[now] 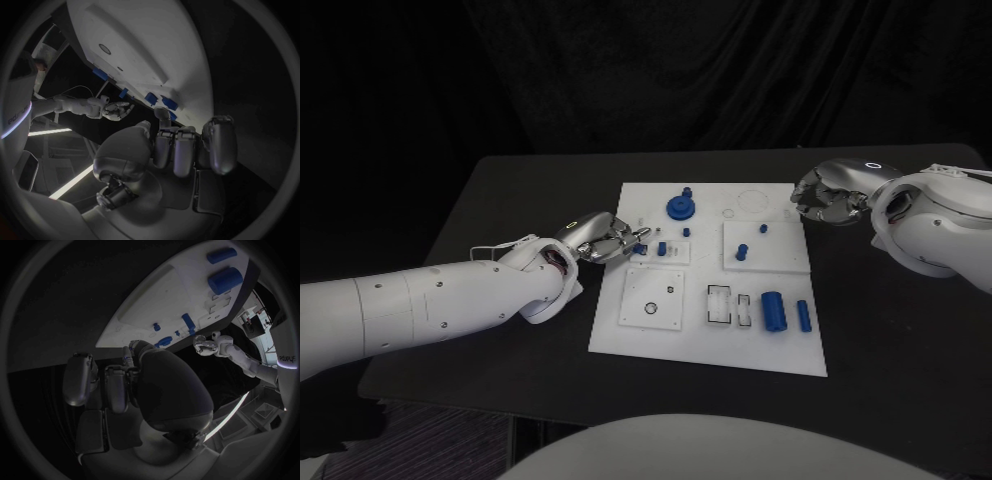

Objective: Assemble the parts on the task board

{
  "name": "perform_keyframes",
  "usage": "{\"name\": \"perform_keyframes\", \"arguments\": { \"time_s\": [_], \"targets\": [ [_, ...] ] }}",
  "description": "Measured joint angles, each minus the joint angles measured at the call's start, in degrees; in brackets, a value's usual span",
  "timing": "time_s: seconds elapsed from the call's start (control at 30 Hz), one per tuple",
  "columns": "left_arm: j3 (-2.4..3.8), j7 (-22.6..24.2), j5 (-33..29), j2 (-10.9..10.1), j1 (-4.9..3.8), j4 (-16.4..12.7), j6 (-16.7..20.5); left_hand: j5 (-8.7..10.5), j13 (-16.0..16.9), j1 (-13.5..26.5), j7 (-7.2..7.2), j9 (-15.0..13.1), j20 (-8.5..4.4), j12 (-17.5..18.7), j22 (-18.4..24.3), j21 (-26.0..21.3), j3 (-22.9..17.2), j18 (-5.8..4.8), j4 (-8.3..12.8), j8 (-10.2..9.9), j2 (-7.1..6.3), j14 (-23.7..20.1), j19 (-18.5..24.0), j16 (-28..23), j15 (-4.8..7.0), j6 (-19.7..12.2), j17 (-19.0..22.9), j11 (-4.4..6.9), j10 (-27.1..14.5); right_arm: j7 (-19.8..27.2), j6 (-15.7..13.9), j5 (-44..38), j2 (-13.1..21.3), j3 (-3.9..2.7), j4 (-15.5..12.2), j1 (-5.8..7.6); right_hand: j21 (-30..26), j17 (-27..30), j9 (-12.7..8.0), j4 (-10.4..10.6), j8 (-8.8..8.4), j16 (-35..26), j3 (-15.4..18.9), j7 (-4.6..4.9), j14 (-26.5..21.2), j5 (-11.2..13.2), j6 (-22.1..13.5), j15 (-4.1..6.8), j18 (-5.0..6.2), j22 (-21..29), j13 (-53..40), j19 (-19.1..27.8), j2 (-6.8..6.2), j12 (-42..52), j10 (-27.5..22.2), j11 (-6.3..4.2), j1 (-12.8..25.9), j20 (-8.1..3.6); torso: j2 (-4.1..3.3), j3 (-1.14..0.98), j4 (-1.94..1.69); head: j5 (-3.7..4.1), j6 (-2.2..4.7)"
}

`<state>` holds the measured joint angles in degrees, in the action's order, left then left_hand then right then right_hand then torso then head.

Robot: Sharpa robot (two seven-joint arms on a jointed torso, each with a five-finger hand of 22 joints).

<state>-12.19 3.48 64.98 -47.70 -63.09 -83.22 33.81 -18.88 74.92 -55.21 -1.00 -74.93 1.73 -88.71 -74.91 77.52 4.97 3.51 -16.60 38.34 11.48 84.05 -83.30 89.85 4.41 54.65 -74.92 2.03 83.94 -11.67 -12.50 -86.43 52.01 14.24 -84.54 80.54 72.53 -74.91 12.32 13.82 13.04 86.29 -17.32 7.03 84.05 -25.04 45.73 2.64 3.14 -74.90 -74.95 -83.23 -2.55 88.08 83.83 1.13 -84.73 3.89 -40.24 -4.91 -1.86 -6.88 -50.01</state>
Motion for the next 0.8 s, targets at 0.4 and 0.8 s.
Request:
{"name": "perform_keyframes", "arguments": {
  "time_s": [0.4, 0.8],
  "targets": [
    [-0.02, -1.80, -2.61, -5.19, -3.21, -2.56, -3.45, -2.25, 0.00, -11.83, -0.54, 0.00, 0.23, -1.14, 0.00, 2.52, 0.07, -0.01, -0.08, -6.08, -5.00, 0.00, -0.38, 0.00, 0.00, -5.01, 0.00, 0.00, 0.00, -0.15, 0.12, 0.00, -0.08, 0.00, 0.29, -0.01, -0.32, 0.00, -0.07, 0.00, 0.00, 0.00, 0.00, 0.00, 0.00, 0.00, 0.00, 0.00, 0.00, 0.00, 0.01, 0.20, 0.00, 0.00, 0.00, 0.00, 0.00, -0.20, 0.01, 0.01, -0.03, 0.18, 0.00],
    [0.01, -4.90, -16.15, -3.96, -5.71, 0.30, -17.48, -1.36, 0.03, -16.21, -2.42, 8.90, 0.83, -1.18, 0.00, 2.51, 0.51, 0.00, -0.14, -17.07, -5.65, -0.13, -0.78, 0.00, -0.79, -6.02, 0.00, -1.40, 0.05, -0.38, 0.45, 0.00, -0.27, 0.00, 0.39, -0.02, -0.32, 0.00, -0.06, 0.00, 0.00, 0.00, 0.00, 0.00, 0.00, 0.00, 0.00, 0.00, 0.00, -0.04, 0.02, 0.20, 0.00, 0.00, 0.00, 0.00, 0.00, -0.20, 0.19, -0.24, 0.10, -0.19, 0.00]
  ]
}}
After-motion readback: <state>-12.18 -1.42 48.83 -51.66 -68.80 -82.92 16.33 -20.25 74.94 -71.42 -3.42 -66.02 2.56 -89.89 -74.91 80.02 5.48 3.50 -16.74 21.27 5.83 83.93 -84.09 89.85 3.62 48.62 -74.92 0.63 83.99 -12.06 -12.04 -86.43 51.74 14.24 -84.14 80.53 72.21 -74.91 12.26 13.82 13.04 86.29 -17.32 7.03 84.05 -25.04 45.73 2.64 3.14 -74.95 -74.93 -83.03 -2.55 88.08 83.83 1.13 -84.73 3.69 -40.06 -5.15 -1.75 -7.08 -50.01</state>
